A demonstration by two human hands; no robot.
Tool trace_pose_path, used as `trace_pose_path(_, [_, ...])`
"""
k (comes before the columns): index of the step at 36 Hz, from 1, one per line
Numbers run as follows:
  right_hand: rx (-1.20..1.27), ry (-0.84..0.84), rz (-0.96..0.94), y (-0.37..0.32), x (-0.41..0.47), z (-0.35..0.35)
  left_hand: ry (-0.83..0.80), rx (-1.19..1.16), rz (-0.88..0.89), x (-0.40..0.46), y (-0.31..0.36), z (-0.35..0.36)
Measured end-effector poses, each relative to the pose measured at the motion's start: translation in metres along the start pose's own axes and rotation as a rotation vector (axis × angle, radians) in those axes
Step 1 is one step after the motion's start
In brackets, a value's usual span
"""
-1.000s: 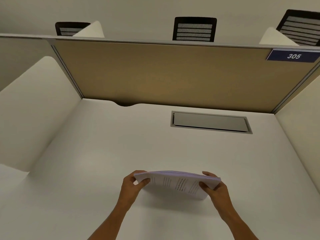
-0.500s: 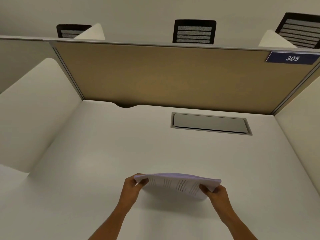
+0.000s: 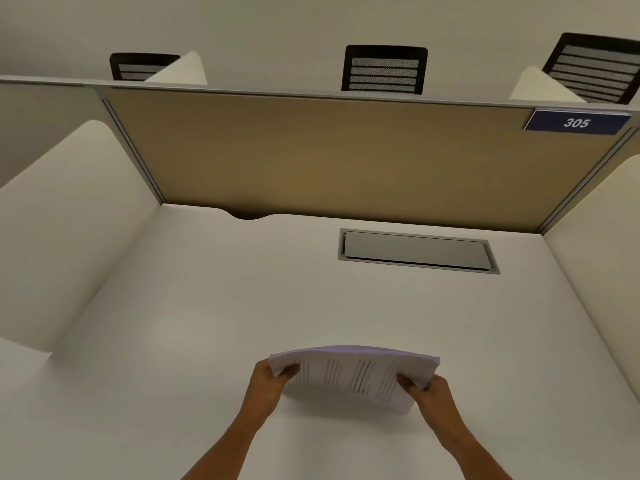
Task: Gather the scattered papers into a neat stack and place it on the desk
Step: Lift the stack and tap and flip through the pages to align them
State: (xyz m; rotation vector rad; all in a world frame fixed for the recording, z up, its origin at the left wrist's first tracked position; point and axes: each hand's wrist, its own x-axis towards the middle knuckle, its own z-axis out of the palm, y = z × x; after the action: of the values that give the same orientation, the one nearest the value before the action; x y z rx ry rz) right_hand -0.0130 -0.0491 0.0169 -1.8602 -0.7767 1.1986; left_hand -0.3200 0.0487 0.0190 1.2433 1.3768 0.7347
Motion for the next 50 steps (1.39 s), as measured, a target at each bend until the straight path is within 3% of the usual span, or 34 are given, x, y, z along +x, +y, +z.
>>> trace_pose_path(4, [-0.083,-0.010,-0.049,-0.015,0.005,-0.006,0.017,-0.027,-0.025,0.005,0.007,-0.004])
trace_pose_path(9, [-0.251,-0.036,-0.153,-0.050,0.011,-0.021,0.082,-0.033,0.080,0.016,0.034,-0.016])
trace_pose_path(21, [-0.809,-0.119,-0.408,-0.153,0.016,-0.031,-0.289,0.446,0.218,0.037,0.090,0.002])
trace_pose_path(32, [-1.051,-0.093,-0.515,-0.189,0.012,-0.009,-0.278,0.273,0.341,0.030,0.129,0.041])
trace_pose_path(39, [-0.912,-0.158,-0.469,-0.190,0.011,-0.026,-0.222,0.129,0.289,0.026,0.128,0.038])
trace_pose_path(50, [0.069,-0.281,-0.352,-0.144,0.003,-0.047,-0.128,-0.204,0.107,0.020,0.098,0.022])
